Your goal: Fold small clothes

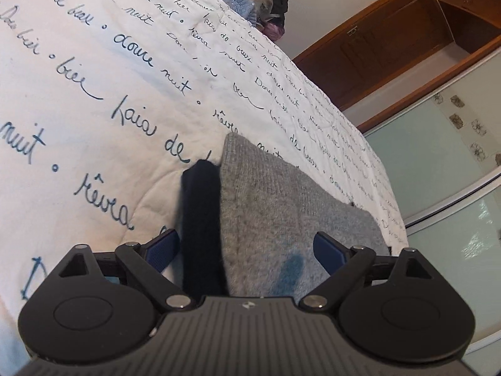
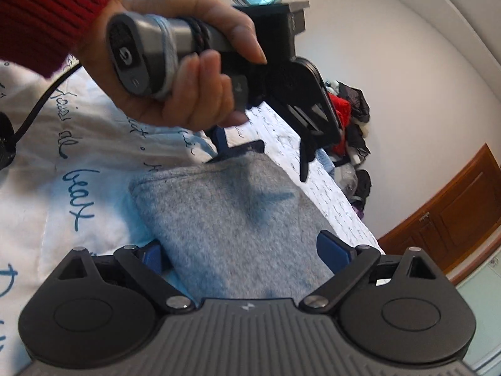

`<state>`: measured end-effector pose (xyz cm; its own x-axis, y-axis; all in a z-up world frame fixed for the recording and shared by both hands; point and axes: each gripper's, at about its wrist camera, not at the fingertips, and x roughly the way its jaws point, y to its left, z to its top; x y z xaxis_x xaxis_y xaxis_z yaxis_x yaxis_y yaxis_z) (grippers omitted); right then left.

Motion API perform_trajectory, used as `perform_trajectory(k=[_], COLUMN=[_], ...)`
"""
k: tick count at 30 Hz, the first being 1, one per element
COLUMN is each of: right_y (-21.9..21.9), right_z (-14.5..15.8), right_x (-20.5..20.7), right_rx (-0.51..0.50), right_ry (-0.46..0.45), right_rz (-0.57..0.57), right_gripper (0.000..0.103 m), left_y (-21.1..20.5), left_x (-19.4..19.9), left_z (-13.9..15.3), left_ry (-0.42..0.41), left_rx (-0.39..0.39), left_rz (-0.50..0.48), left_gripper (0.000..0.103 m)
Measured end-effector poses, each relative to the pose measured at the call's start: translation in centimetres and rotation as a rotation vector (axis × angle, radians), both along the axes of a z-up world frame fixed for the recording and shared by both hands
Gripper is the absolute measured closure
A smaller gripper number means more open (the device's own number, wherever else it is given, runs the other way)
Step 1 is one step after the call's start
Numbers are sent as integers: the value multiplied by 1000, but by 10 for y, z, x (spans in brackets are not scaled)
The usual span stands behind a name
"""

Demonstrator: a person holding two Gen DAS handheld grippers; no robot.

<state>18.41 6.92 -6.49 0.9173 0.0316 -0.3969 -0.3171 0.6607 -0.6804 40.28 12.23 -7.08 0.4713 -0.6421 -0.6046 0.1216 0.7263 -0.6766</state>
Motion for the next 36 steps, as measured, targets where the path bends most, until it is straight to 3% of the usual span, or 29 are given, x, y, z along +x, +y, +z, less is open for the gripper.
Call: perform_trajectory(k=[3,5,7,10,13,15,22,29,32,36], right_y=[2,5,6,10,8,6,-17,-51,-62,-76], right_z=[0,-1,-1,-9,-9,-9,14,41,45,49], right_x=[6,9,11,9,9,8,17,19,21,8], right_rx=[-14,-31,-29,-53,-19,-13,136,298,320,407], right_ry=[0,-5,5,-18,20,22,32,56,44,64], right_rz=[21,44,50,55,82,98,113,77,45,22], right_gripper=[7,16,42,66,88,92,96,96,96,96], left_y=[-5,-8,-9,-5,-1,3,1,-18,-36,-57], left_x=[6,8,9,12,14,14,2,-11,-18,-25], left_z=[-3,-3,-3,-6,-12,-14,-1,31,45,60], left_ry=[7,2,1,16,39,52,15,-71,-123,-164], left_rx=[-18,-13,-3,-19,-25,-26,10,126,234,312], left_rz=[1,0,11,33,51,61,105,119,107,101], left_gripper=[20,26,35,54,75,85,88,89,89,89])
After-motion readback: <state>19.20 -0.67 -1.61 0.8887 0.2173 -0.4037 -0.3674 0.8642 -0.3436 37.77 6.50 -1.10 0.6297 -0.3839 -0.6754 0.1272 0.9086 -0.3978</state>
